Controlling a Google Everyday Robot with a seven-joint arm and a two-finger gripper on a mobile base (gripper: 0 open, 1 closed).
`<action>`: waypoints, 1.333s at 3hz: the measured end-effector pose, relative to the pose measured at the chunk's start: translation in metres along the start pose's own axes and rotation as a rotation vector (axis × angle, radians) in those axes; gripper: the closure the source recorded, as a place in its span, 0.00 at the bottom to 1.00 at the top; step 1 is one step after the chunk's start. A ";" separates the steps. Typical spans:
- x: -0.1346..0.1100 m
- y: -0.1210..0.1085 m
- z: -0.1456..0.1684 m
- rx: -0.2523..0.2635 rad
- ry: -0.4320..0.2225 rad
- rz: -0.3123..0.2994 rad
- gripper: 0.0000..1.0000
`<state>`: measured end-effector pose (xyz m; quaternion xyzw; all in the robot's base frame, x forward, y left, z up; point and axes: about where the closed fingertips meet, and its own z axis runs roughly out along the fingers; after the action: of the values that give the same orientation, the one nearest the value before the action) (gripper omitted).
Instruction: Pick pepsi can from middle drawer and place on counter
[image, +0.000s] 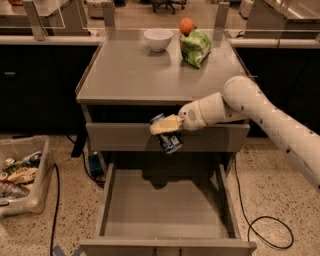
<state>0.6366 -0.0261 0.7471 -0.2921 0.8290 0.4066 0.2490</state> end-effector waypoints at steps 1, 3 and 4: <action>-0.056 0.009 -0.043 0.019 -0.061 -0.003 1.00; -0.099 0.074 -0.110 0.023 -0.171 -0.061 1.00; -0.131 0.056 -0.115 0.066 -0.198 -0.091 1.00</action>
Offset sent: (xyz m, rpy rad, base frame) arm -0.0644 -0.0210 0.1641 0.1078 -0.0228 -0.0136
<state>0.6702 -0.0552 0.9244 -0.2795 0.7992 0.3943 0.3573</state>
